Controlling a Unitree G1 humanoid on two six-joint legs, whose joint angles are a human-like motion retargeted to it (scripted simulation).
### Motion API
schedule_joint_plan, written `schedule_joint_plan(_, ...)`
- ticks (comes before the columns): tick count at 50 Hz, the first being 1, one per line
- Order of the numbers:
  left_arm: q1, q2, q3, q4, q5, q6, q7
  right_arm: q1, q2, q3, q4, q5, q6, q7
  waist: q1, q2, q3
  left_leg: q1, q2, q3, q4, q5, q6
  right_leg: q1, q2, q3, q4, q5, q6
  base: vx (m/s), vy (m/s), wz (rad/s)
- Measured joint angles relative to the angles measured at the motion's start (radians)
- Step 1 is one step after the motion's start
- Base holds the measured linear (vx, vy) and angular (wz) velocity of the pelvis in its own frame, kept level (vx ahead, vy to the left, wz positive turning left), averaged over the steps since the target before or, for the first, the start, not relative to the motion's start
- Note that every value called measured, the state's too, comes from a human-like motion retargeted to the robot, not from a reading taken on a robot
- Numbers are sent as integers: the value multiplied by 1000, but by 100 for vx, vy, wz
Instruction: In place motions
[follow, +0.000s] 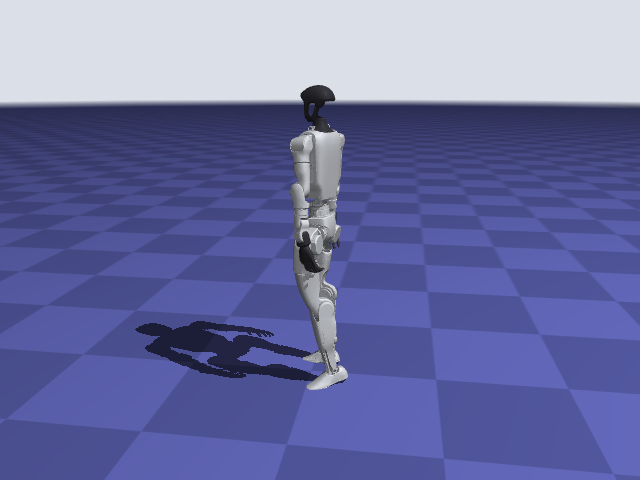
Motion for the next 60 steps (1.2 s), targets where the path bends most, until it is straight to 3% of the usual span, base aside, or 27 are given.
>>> schedule_joint_plan(8,54,-17,-115,-92,148,-29,-31,-83,-19,-9,-25,2,9,-12,-228,59,49,57,-3,172,14,-34,-35,-60,106,254,-2,97,31,-24,7,-187)
schedule_joint_plan(15,30,-65,-131,-93,198,14,-16,-58,-41,-126,11,68,26,-76,-387,78,81,105,-23,268,19,-51,-51,-49,135,314,-9,136,77,-7,10,-117)
schedule_joint_plan(21,-3,-60,-125,-117,184,-7,-42,-22,-61,-263,152,177,58,-153,-459,94,87,119,-34,304,11,-59,-54,-43,153,338,-13,147,90,-3,6,-51)
schedule_joint_plan(32,-21,-67,-101,-141,142,-21,-32,82,-39,-366,208,263,72,-144,-468,97,75,128,-32,320,9,-64,-53,-41,154,334,-16,147,106,0,1,-4)
schedule_joint_plan(52,12,-92,-59,-38,149,-9,-71,-62,19,-178,-98,131,1,-64,-448,130,64,127,-35,351,24,-85,-59,-56,157,336,-11,151,112,0,2,-5)
schedule_joint_plan(60,-10,-105,-17,-41,62,1,-65,-60,5,-173,-54,149,-23,-45,-424,133,63,125,-31,349,22,-84,-54,-45,141,315,-30,136,113,2,0,16)
